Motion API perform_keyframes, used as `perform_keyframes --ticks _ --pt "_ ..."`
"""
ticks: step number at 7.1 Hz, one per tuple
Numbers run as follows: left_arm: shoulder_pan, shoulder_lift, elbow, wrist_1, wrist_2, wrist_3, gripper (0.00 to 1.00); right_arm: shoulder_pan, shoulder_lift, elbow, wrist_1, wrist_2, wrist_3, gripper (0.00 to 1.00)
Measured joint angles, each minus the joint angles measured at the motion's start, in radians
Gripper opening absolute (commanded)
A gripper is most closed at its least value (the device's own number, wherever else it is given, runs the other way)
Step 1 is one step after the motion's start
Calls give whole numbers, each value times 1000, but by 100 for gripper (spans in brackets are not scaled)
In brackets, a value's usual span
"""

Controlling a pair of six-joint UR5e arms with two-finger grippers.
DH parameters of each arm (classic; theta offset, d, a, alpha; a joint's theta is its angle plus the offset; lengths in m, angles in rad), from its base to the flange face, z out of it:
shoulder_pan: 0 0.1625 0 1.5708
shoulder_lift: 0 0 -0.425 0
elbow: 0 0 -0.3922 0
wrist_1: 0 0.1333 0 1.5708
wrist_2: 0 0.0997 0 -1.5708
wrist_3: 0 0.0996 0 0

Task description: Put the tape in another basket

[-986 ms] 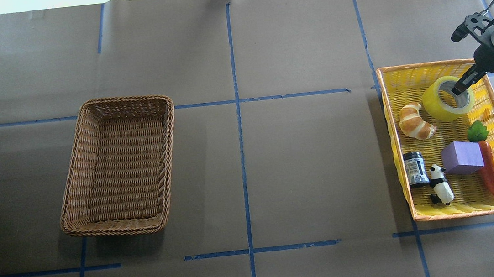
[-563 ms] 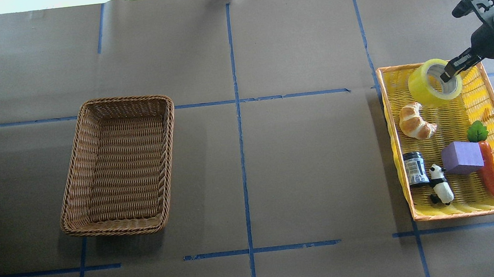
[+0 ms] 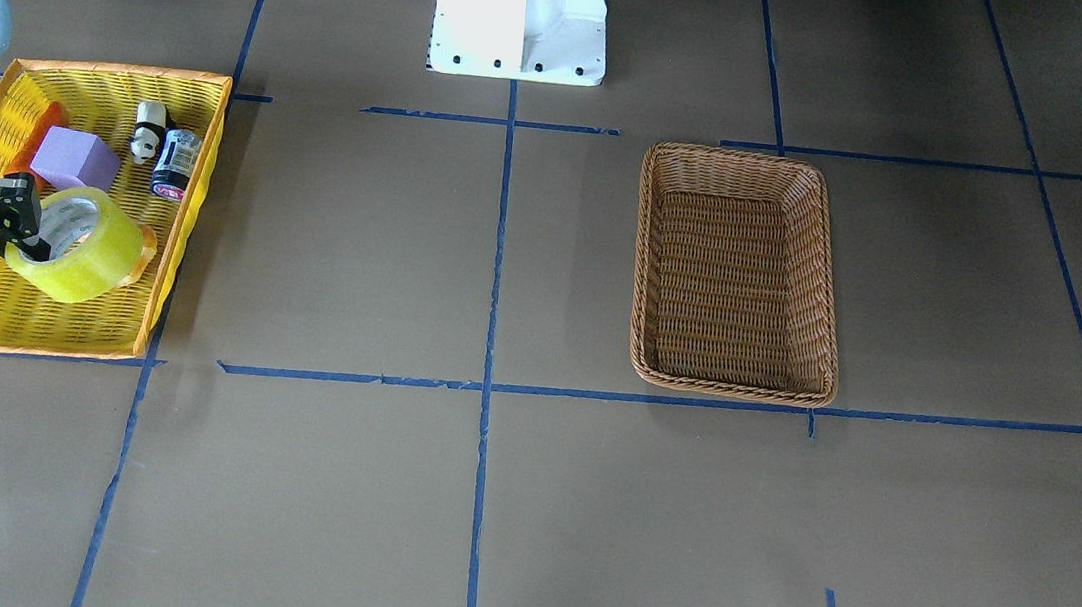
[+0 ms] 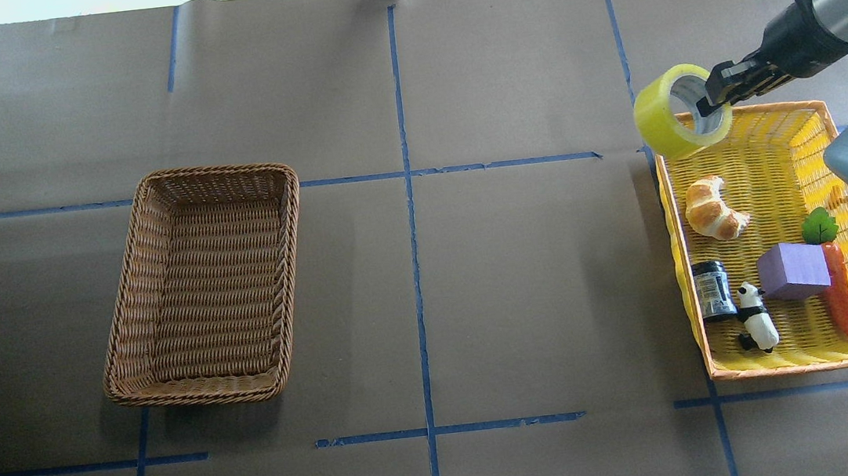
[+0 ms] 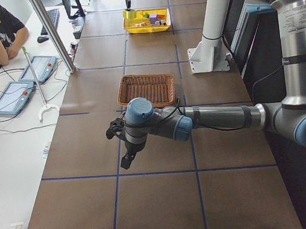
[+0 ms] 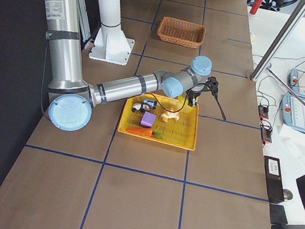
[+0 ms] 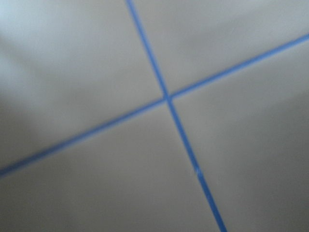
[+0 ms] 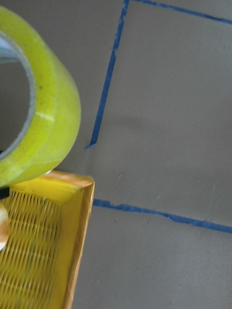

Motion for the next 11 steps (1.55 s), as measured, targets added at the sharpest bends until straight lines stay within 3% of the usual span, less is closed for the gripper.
perform_keyframes --ticks 2,5,7,11 --pt "86 -12 -9 -122 -49 -262 100 -54 45 48 1 -36 149 1" --pt "256 -27 -32 -344 -51 -595 100 -189 115 95 60 -193 406 1" --pt "347 -90 -55 -406 -49 -842 100 -290 117 86 301 -314 625 2" --pt "561 -245 -67 -664 -52 -1383 100 -410 86 71 781 -358 812 0"
